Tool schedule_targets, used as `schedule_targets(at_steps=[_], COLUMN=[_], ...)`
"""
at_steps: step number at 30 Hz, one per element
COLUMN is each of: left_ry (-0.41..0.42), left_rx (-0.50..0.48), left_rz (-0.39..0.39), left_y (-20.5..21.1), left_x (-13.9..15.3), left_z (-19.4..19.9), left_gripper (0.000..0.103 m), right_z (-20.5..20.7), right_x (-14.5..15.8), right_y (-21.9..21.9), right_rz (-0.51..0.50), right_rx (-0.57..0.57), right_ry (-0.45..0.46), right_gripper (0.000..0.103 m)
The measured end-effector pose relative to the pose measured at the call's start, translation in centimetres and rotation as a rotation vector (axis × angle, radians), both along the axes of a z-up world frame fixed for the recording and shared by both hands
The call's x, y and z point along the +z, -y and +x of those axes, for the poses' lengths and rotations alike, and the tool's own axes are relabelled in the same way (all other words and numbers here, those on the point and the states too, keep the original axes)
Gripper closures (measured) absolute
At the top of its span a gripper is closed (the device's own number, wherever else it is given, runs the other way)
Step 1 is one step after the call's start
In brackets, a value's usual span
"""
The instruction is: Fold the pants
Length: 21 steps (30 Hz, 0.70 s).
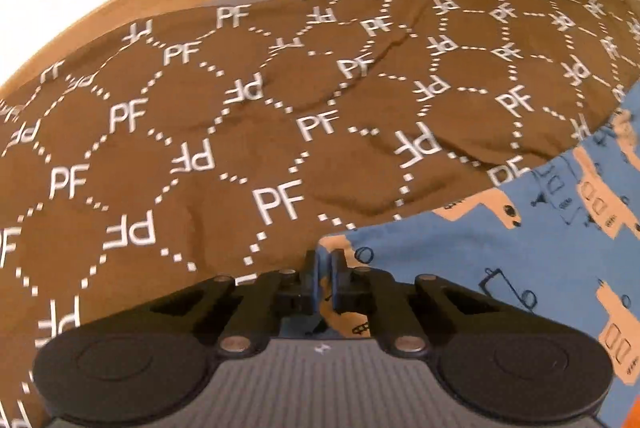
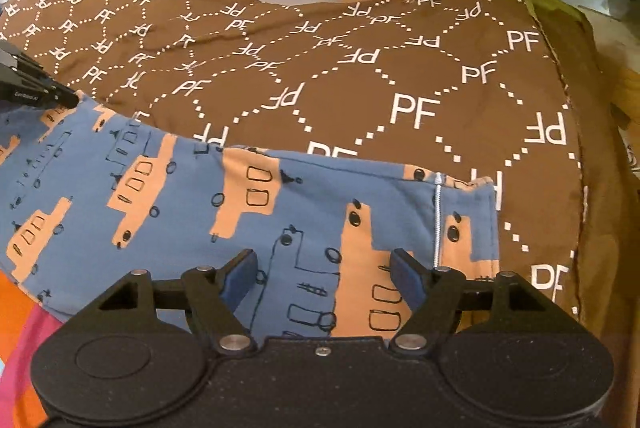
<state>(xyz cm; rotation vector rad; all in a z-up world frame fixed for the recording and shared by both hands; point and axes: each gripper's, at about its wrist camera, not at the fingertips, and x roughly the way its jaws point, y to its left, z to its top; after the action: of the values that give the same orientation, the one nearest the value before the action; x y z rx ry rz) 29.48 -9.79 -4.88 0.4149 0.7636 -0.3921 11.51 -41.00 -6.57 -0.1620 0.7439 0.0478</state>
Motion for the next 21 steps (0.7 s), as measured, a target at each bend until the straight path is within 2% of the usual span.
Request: schedule_targets(at_steps=[3,5,7,8,10,11,13,15,16,18,19,20,21], left_ry=[0.063,0.096,0.172,0.205,0.227,0.207,0.139,0.082,0.062,0.039,0.032,0.026,0.017], left_rx=[0.024,0.053,0.118,0.122,0.068,0.023,-0.054,-0.114,-0.125,-0.085,-0.069,-0.048,-0.011], left_rz=[0.055,0.07,0.091,0.084,-0.017,-0.074,-0.137,-0.145,-0.119,-0.075,-0.103,-0.131,-0.144], left_y=[0.8,0.5,0.7,0.8,1.2,1.6,2.7,3.9,4.4,4.2,3.4,2.5,1.5], left_x=[-0.1,0.2,1.1,1.6,2.9,3.1,2.7,1.4,0.5,-1.0,-1.3,-1.3,-1.2], left_z=[-0.6,-1.0,-2.0,-2.4,-4.4,-5.5,-7.1,-8.2,-8.5,-8.4,-8.2,-7.9,-7.5], left_gripper=[0.097,0.092,0.092,0.091,0.087,0.084,0.067,0.066,0.066,0.062,0.052,0.046,0.034], right_z=[-0.4,-0.6,-1.0,-1.4,-1.5,-1.2,0.1,1.6,2.2,2.9,3.2,3.3,3.2], right_x=[-0.3,-0.1,0.5,1.0,1.8,1.9,1.5,0.6,0.1,-0.7,-1.0,-0.9,-0.7], right_y=[-0.5,-0.4,-0.9,-1.3,-2.2,-2.9,-4.4,-5.8,-6.2,-6.0,-5.1,-4.0,-2.4], right_rz=[-0.098,-0.107,-0.152,-0.159,-0.112,-0.09,-0.048,-0.027,-0.045,-0.121,-0.145,-0.137,-0.111], right_rx=[-0.035,-0.074,-0.099,-0.074,0.021,0.066,0.143,0.195,0.208,0.18,0.139,0.099,0.048], right_ry=[0.037,0.057,0.09,0.125,0.163,0.158,0.125,0.073,0.064,0.064,0.061,0.063,0.07], right_gripper=[0.029,0.034,0.035,0.035,0.032,0.032,0.032,0.032,0.032,0.033,0.033,0.034,0.034])
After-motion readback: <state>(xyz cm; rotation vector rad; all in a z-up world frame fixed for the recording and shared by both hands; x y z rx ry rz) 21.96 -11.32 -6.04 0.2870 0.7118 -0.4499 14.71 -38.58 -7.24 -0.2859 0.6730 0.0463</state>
